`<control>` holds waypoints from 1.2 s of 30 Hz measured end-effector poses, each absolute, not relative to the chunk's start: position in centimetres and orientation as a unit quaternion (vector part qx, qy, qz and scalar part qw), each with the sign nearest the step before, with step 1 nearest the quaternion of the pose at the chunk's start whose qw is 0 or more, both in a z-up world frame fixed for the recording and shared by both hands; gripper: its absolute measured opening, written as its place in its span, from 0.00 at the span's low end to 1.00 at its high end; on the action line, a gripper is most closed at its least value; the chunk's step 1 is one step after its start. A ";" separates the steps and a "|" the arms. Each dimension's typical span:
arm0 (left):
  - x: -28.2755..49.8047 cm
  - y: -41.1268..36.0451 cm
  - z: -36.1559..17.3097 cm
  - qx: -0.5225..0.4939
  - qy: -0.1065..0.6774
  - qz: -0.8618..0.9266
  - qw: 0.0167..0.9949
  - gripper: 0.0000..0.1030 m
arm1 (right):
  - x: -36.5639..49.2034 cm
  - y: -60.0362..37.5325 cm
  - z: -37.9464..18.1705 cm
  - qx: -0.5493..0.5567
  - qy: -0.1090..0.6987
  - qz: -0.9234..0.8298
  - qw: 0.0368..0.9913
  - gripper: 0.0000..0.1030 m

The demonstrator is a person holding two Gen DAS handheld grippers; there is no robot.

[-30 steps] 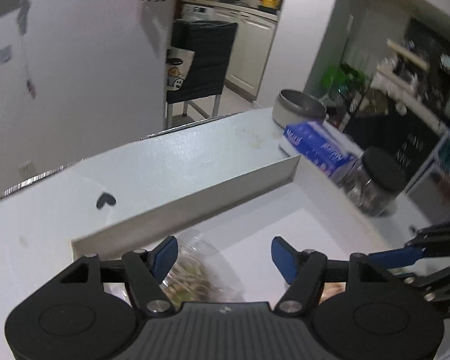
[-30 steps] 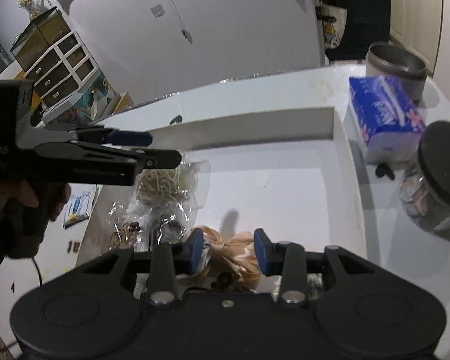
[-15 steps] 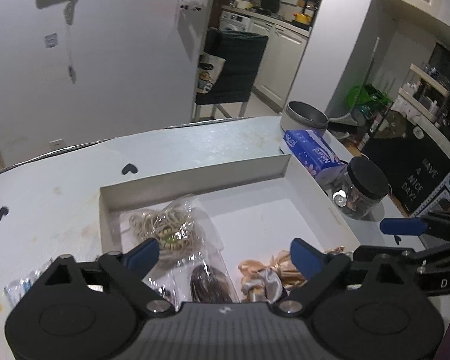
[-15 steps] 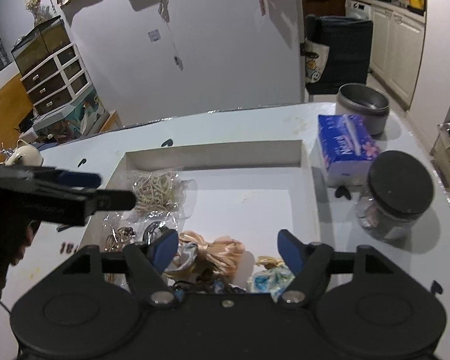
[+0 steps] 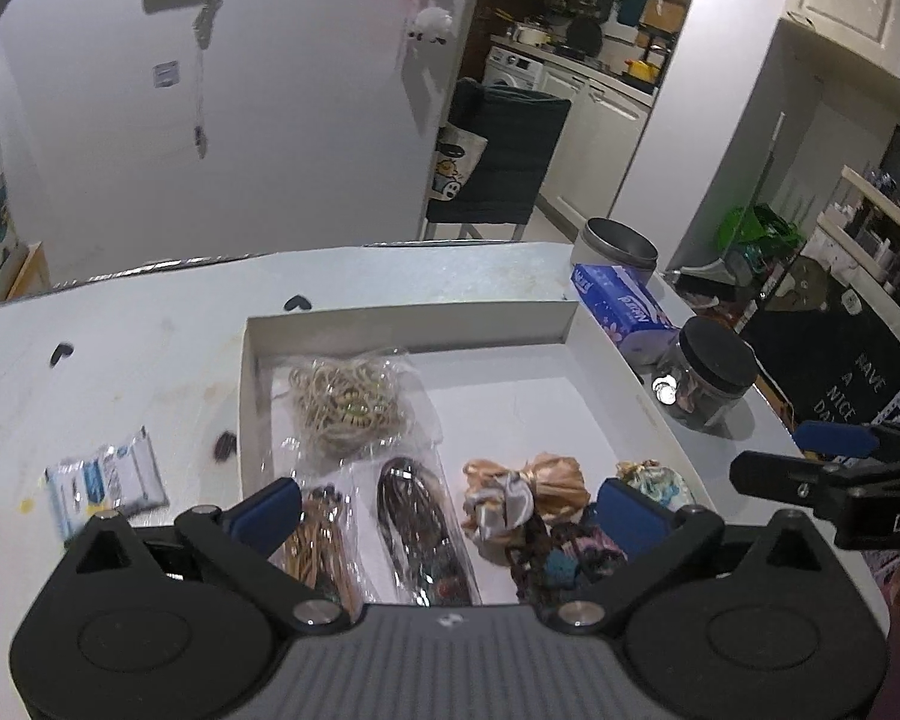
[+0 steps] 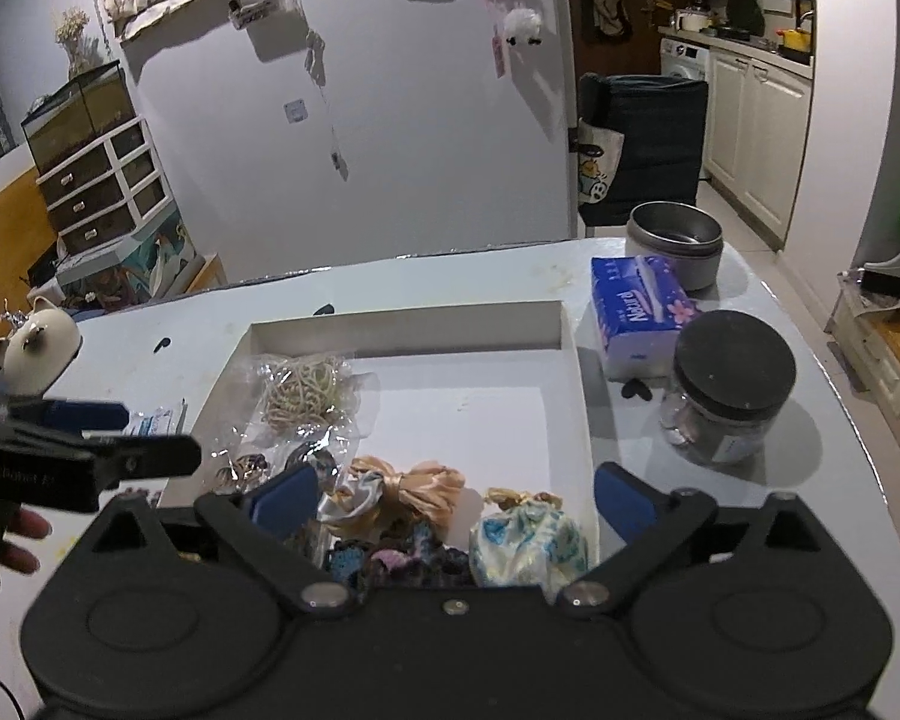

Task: Organize soft objects
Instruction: 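Move both tools back from the tray toward the remaining items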

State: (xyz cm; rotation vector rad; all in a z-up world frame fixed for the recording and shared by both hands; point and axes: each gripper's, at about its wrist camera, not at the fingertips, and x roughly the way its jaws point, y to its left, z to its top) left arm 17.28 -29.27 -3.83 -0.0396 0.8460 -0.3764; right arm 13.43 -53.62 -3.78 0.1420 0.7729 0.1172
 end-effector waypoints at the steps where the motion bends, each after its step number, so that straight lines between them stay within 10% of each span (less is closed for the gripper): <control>1: 16.7 -29.1 -3.9 -0.021 0.407 -0.179 0.895 1.00 | 13.1 -53.7 -3.7 0.071 0.374 0.056 0.923 0.99; 36: 10.4 -20.4 -3.5 -0.039 0.377 -0.156 0.912 1.00 | 6.2 -48.1 -3.2 0.043 0.338 0.017 0.940 1.00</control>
